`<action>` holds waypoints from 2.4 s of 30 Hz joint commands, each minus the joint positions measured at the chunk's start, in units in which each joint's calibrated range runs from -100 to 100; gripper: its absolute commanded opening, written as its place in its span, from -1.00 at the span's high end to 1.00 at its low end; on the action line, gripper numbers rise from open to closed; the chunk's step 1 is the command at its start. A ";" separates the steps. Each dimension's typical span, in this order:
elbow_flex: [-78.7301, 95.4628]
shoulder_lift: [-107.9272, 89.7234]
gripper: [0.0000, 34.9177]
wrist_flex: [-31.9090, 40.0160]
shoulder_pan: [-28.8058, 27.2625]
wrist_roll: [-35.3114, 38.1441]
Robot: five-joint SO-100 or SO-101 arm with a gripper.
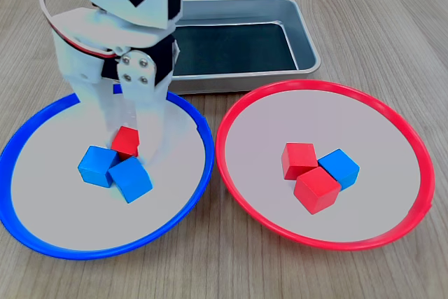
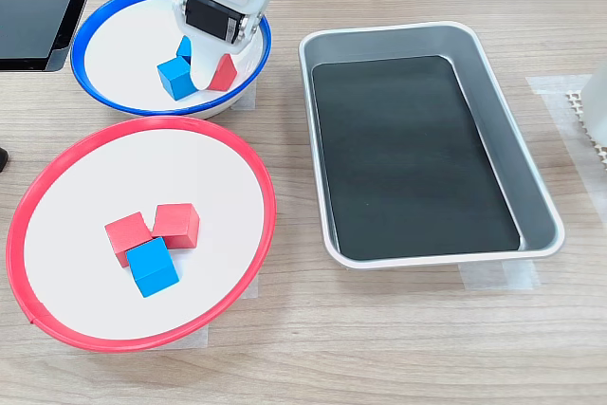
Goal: Relocate any misplaced blocks to their matching dishes.
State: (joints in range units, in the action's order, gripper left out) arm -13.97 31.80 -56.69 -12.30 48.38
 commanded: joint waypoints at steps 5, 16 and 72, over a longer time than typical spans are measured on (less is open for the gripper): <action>-1.46 -1.82 0.98 -0.22 0.87 -0.98; -4.55 -11.80 0.98 -6.91 3.50 -3.91; 0.91 -4.38 0.88 -4.43 23.36 -9.28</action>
State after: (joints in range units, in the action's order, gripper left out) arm -11.07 27.79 -60.52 11.50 39.19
